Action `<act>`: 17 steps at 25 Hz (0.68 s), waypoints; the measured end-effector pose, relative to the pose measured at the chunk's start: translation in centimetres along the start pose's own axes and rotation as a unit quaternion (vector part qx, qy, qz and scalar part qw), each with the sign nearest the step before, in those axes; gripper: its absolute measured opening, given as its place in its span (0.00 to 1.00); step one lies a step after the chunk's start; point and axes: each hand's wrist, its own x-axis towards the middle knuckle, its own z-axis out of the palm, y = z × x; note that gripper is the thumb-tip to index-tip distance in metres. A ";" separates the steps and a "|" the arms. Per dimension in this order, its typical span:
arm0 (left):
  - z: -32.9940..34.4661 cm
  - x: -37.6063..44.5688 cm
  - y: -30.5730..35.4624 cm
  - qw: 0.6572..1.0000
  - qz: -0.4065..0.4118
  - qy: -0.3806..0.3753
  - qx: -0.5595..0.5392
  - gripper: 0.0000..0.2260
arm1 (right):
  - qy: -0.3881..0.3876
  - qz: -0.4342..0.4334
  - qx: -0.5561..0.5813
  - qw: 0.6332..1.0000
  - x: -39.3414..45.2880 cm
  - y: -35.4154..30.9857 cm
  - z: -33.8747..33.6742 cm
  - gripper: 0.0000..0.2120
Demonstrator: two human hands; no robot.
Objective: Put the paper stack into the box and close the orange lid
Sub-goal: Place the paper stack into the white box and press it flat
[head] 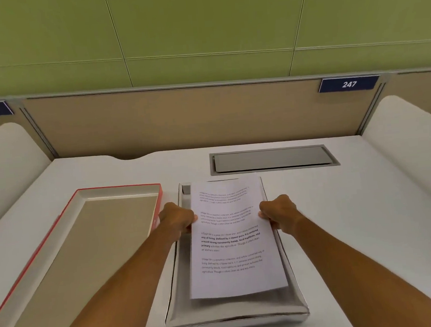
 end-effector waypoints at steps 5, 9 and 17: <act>0.7 0.8 -0.1 0.995 0.014 0.030 0.093 0.12 | 0.020 -0.010 -0.070 0.997 0.6 0.4 1.2 0.05; 1.3 1.5 -0.1 0.989 0.022 0.052 0.137 0.10 | 0.024 -0.030 -0.146 0.989 1.3 0.5 1.7 0.10; 2.0 2.1 -0.4 0.961 0.066 0.054 0.262 0.09 | 0.001 -0.061 -0.303 0.951 1.7 0.2 2.7 0.08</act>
